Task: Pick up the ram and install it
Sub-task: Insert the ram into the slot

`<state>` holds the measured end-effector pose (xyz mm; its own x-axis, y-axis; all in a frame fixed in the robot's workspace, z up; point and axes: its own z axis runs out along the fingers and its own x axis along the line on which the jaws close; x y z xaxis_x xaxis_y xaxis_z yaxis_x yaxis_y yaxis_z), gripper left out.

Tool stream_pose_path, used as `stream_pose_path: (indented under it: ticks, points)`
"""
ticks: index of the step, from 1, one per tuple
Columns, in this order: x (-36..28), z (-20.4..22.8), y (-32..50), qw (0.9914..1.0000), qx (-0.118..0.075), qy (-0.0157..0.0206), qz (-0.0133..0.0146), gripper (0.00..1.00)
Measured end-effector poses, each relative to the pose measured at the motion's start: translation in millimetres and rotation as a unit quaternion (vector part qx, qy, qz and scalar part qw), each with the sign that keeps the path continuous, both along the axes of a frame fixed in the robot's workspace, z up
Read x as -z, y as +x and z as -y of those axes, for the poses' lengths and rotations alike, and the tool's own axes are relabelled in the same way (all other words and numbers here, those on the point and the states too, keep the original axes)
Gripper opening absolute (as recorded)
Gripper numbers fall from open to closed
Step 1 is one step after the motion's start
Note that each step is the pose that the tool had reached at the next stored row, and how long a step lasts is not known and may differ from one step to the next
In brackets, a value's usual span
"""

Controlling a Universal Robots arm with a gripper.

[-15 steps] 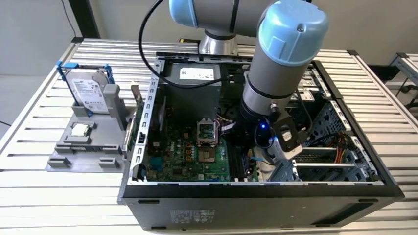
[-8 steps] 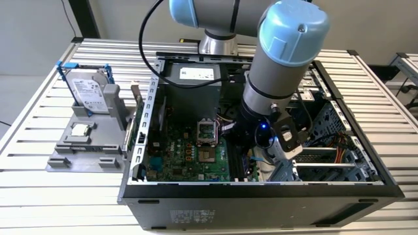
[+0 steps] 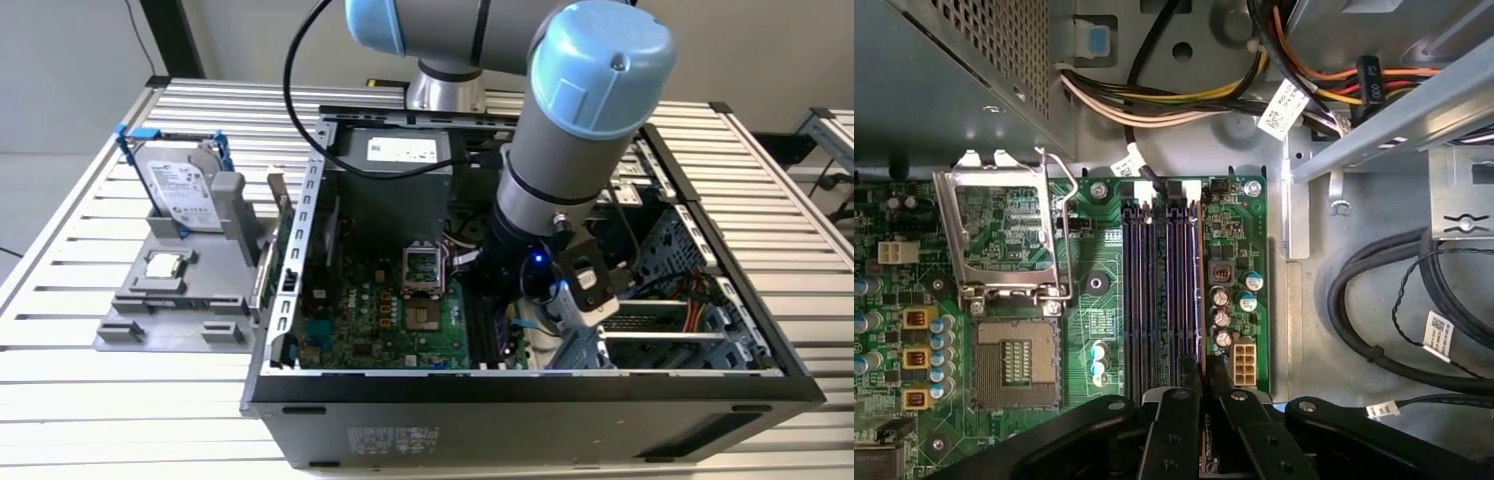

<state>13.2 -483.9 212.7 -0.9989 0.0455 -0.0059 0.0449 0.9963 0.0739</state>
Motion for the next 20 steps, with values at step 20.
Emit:
stream_pose_path:
  ticks: [20]
  points:
    - [2.3,1.6,0.0,0.99987,0.016,0.0008,-0.0023,0.00]
